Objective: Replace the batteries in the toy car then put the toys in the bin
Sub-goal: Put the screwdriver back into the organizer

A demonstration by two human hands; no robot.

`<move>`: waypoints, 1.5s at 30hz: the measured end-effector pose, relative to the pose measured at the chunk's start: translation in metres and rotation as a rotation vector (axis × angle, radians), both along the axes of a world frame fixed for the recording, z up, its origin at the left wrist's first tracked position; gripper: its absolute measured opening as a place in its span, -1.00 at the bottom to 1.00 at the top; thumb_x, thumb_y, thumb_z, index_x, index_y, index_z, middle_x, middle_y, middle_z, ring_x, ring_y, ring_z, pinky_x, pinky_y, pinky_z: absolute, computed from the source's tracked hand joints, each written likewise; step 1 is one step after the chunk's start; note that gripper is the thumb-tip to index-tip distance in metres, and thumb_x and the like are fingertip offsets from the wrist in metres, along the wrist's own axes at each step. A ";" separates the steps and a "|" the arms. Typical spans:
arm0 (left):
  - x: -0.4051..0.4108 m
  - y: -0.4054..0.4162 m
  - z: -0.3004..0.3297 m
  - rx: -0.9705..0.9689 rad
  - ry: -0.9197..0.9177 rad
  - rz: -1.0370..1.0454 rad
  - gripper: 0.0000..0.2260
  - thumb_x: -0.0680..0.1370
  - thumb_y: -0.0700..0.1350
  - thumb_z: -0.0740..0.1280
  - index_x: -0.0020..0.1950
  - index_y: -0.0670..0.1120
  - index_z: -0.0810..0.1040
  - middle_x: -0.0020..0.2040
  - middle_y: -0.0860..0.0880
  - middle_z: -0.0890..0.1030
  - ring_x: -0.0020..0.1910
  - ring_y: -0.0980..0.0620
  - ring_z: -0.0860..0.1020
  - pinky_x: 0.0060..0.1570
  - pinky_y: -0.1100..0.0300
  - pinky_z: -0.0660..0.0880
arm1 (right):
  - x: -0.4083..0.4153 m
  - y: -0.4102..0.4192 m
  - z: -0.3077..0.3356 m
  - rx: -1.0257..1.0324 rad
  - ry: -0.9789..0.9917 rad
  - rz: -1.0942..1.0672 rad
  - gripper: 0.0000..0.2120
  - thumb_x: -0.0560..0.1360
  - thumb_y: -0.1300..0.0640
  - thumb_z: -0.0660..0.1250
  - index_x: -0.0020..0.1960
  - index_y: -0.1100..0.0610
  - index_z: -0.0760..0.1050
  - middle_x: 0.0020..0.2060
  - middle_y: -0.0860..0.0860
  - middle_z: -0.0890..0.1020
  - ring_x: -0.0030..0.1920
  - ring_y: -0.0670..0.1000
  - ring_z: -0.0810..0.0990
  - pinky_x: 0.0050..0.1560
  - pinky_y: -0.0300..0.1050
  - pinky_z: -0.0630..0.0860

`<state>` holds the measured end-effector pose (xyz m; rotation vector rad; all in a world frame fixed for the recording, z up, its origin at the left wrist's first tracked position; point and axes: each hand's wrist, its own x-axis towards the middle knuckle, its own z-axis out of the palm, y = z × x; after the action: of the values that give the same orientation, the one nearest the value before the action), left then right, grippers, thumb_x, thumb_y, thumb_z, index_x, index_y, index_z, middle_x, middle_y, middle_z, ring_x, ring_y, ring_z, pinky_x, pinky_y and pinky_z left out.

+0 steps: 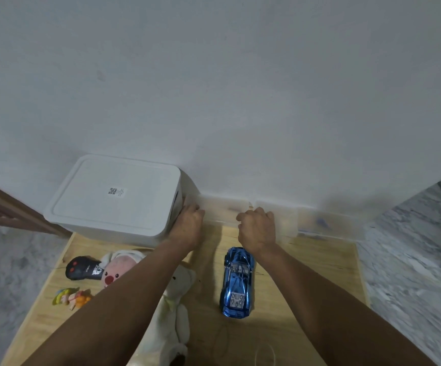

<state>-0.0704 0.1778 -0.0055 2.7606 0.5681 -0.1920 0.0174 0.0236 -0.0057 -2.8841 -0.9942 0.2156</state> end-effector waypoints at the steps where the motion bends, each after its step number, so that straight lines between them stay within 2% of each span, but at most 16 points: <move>1: 0.001 0.002 -0.002 0.028 0.017 -0.020 -0.63 0.51 -0.37 0.27 0.31 -0.18 0.47 0.37 -0.12 0.38 0.38 -0.08 0.31 0.39 0.15 0.27 | 0.001 0.000 0.000 -0.028 -0.008 0.023 -0.73 0.51 0.29 0.26 0.12 0.06 0.60 0.02 0.00 0.66 0.11 0.07 0.48 0.07 -0.04 0.25; 4: 0.004 0.007 -0.004 0.108 0.059 -0.062 -0.63 0.53 -0.39 0.23 0.31 -0.18 0.48 0.36 -0.13 0.41 0.36 -0.07 0.34 0.36 0.19 0.28 | 0.001 0.001 0.005 -0.074 -0.061 0.075 -0.85 0.41 0.29 0.39 -0.19 0.04 0.62 -0.24 -0.02 0.65 -0.11 0.06 0.52 -0.06 -0.05 0.24; 6: 0.007 0.010 -0.005 0.153 0.086 -0.095 -0.64 0.54 -0.35 0.24 0.32 -0.16 0.48 0.35 -0.12 0.42 0.35 -0.07 0.36 0.35 0.21 0.28 | 0.002 0.002 0.003 -0.121 -0.082 0.083 -0.71 0.15 0.27 0.57 -0.49 0.02 0.49 -0.51 -0.06 0.54 -0.37 0.02 0.49 -0.20 -0.09 0.22; 7: 0.008 0.011 -0.005 0.174 0.102 -0.108 -0.64 0.54 -0.33 0.23 0.33 -0.15 0.47 0.34 -0.11 0.43 0.34 -0.07 0.37 0.34 0.20 0.29 | 0.004 0.003 0.001 -0.133 -0.114 0.093 -0.64 0.06 0.26 0.62 -0.56 0.03 0.43 -0.58 -0.08 0.48 -0.46 0.01 0.45 -0.24 -0.11 0.20; 11: 0.013 0.011 -0.006 0.230 0.116 -0.137 -0.65 0.54 -0.36 0.21 0.29 -0.16 0.52 0.27 -0.12 0.49 0.28 -0.08 0.42 0.28 0.18 0.36 | 0.007 0.004 -0.007 -0.139 -0.133 0.125 -0.63 0.04 0.20 0.65 -0.58 0.04 0.43 -0.61 -0.08 0.44 -0.54 -0.01 0.41 -0.28 -0.13 0.26; 15: 0.015 0.009 -0.008 0.273 0.135 -0.153 -0.66 0.54 -0.36 0.20 0.29 -0.17 0.51 0.28 -0.12 0.49 0.28 -0.09 0.42 0.26 0.16 0.39 | 0.010 0.004 -0.013 -0.095 -0.125 0.126 -0.66 0.04 0.19 0.65 -0.57 0.05 0.46 -0.59 -0.07 0.46 -0.53 0.01 0.45 -0.28 -0.15 0.34; 18: 0.014 0.002 -0.007 0.262 0.133 -0.106 -0.65 0.54 -0.35 0.23 0.31 -0.17 0.43 0.29 -0.15 0.44 0.26 -0.10 0.42 0.22 0.15 0.42 | 0.010 0.002 -0.010 -0.039 -0.067 0.121 -0.77 0.12 0.14 0.65 -0.45 0.05 0.59 -0.47 -0.04 0.57 -0.42 0.02 0.55 -0.26 -0.15 0.44; 20: 0.016 -0.008 -0.003 0.240 0.121 -0.039 -0.65 0.55 -0.32 0.24 0.33 -0.18 0.39 0.28 -0.19 0.42 0.23 -0.13 0.44 0.16 0.10 0.47 | 0.014 -0.004 -0.008 0.069 -0.006 0.122 -0.85 0.37 0.12 0.53 -0.08 0.11 0.68 -0.12 0.03 0.68 -0.11 0.08 0.64 -0.01 -0.07 0.48; 22: 0.022 -0.020 0.003 0.173 0.144 0.014 -0.61 0.54 -0.25 0.26 0.37 -0.15 0.35 0.28 -0.20 0.37 0.22 -0.16 0.42 0.15 0.02 0.46 | 0.017 -0.016 -0.004 0.193 0.110 0.058 -0.71 0.48 0.17 0.42 0.19 0.19 0.58 0.15 0.10 0.61 0.13 0.16 0.58 0.18 -0.01 0.44; 24: 0.029 -0.029 0.005 0.103 0.172 0.008 -0.50 0.52 -0.09 0.31 0.44 -0.06 0.27 0.35 -0.20 0.28 0.33 -0.20 0.32 0.26 -0.09 0.37 | 0.020 -0.033 -0.003 0.276 0.078 -0.002 -0.57 0.41 0.16 0.48 0.25 0.22 0.53 0.23 0.17 0.55 0.24 0.22 0.52 0.25 0.07 0.45; 26: 0.035 -0.036 0.004 0.083 0.201 -0.072 -0.36 0.52 0.09 0.31 0.53 0.02 0.13 0.49 -0.20 0.11 0.49 -0.26 0.09 0.42 -0.22 0.13 | 0.024 -0.050 -0.006 0.205 0.056 -0.082 -0.39 0.38 0.05 0.52 0.36 0.19 0.44 0.35 0.21 0.44 0.37 0.24 0.39 0.35 0.15 0.37; 28: 0.039 -0.042 -0.001 0.049 0.250 -0.126 -0.31 0.55 0.19 0.24 0.57 0.10 -0.03 0.58 -0.16 -0.10 0.54 -0.29 -0.13 0.45 -0.32 -0.05 | 0.025 -0.063 -0.006 0.040 0.105 -0.169 -0.30 0.44 -0.08 0.44 0.48 0.08 0.26 0.50 0.17 0.24 0.50 0.24 0.17 0.42 0.19 0.24; 30: 0.042 -0.047 -0.007 0.026 0.317 -0.145 -0.32 0.57 0.26 0.16 0.58 0.15 -0.10 0.58 -0.12 -0.24 0.53 -0.30 -0.25 0.42 -0.40 -0.10 | 0.026 -0.073 -0.010 -0.066 0.108 -0.169 -0.31 0.51 -0.11 0.35 0.53 0.00 0.13 0.55 0.11 0.10 0.54 0.23 0.02 0.44 0.22 0.19; 33: 0.043 -0.051 -0.010 0.050 0.376 -0.171 -0.30 0.56 0.30 0.12 0.58 0.17 -0.16 0.56 -0.12 -0.33 0.50 -0.32 -0.33 0.39 -0.44 -0.16 | 0.027 -0.077 -0.013 -0.075 0.084 -0.108 -0.36 0.56 -0.05 0.30 0.54 0.00 0.10 0.55 0.13 0.10 0.54 0.26 0.02 0.47 0.16 0.17; 37: 0.042 -0.048 -0.012 0.044 0.408 -0.185 -0.17 0.49 0.35 0.23 0.56 0.18 -0.21 0.55 -0.12 -0.37 0.49 -0.32 -0.36 0.38 -0.44 -0.18 | 0.030 -0.079 -0.017 -0.079 0.048 -0.069 -0.36 0.58 -0.06 0.26 0.56 0.01 0.09 0.56 0.15 0.11 0.54 0.27 0.03 0.51 0.10 0.07; 45: 0.042 -0.048 -0.011 0.086 0.405 -0.209 -0.13 0.47 0.32 0.28 0.56 0.18 -0.22 0.55 -0.12 -0.36 0.50 -0.32 -0.33 0.41 -0.42 -0.13 | 0.041 -0.084 -0.022 -0.119 0.010 0.008 -0.36 0.60 -0.08 0.21 0.57 0.01 0.02 0.56 0.16 0.08 0.55 0.26 0.02 0.51 0.07 0.10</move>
<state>-0.0284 0.1294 -0.0162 2.8754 0.3858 -0.8049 0.0583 -0.0601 -0.0281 -2.9823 -1.0244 0.2997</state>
